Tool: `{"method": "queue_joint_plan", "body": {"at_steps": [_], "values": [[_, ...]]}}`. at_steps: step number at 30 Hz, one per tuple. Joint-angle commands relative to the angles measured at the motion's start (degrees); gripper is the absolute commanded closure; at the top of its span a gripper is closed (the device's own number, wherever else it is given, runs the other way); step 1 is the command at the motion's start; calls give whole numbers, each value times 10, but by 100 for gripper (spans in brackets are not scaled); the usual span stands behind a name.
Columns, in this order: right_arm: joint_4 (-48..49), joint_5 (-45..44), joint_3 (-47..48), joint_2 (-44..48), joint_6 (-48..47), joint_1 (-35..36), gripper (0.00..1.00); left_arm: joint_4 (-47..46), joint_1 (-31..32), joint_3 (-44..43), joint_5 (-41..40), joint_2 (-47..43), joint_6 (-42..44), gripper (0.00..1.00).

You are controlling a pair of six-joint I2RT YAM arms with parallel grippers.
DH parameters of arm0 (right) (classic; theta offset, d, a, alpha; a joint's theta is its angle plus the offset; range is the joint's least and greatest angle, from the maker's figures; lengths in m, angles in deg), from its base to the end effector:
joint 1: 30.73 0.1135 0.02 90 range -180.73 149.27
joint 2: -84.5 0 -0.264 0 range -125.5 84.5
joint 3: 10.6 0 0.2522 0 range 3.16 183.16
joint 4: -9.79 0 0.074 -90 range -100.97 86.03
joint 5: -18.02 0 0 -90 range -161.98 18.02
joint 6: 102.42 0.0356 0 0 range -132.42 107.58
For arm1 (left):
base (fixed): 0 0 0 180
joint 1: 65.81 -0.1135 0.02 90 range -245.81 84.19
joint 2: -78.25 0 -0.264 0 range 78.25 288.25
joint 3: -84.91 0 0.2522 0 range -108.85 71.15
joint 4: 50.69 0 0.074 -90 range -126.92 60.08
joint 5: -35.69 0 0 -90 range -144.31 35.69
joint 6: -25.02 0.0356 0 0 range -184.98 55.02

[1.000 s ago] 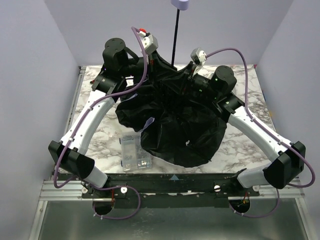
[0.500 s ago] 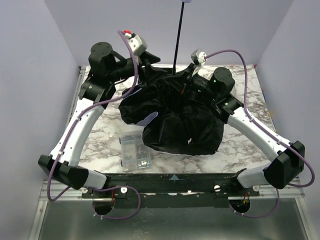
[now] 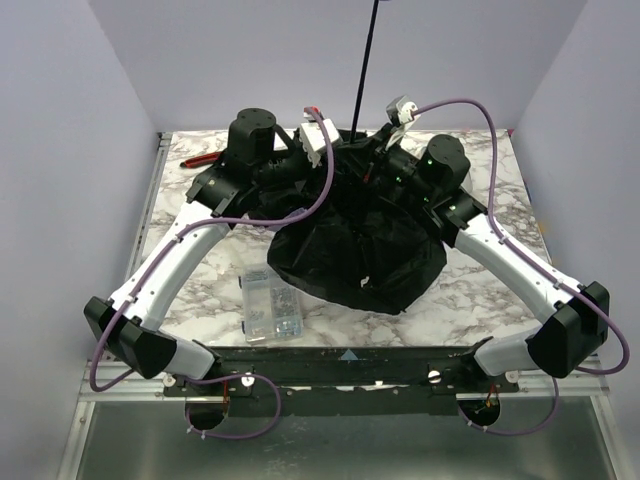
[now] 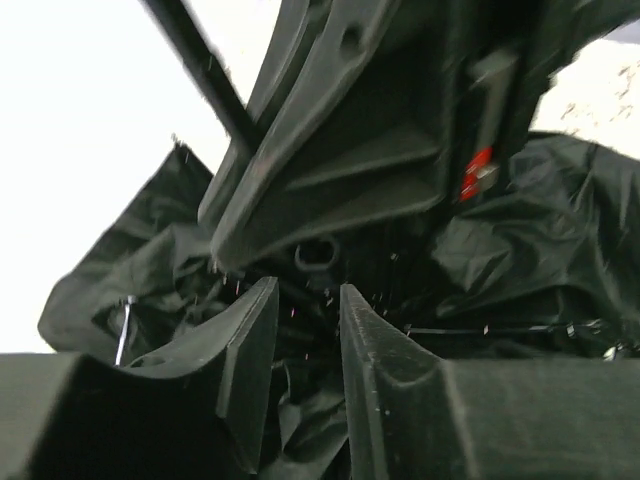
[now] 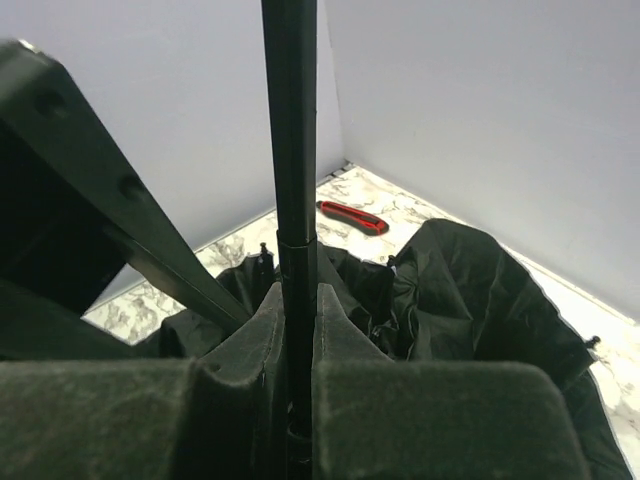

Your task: Open the umbrella

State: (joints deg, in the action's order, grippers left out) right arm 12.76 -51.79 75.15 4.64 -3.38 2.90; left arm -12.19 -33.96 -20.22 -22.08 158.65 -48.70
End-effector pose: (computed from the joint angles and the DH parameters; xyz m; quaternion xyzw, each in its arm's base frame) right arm 0.2684 0.1933 0.4158 -0.2664 0.5973 0.3783 0.6551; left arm 0.2500 -0.1777 0.4545 0.4647 0.6203 -0.2967 0.5579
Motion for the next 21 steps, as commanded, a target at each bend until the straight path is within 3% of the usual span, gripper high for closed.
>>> {"method": "queue_joint_plan", "body": {"at_steps": [1, 11, 21], "values": [[45, -36, 25, 9, -4, -3, 100, 56, -4, 22, -88, -1, 31, 70], [33, -45, 32, 22, -30, -7, 100, 76, -45, 161, -137, -61, 59, 74], [14, -14, 34, 32, -49, -16, 100, 73, -139, 210, -133, -73, 68, 62]]}}
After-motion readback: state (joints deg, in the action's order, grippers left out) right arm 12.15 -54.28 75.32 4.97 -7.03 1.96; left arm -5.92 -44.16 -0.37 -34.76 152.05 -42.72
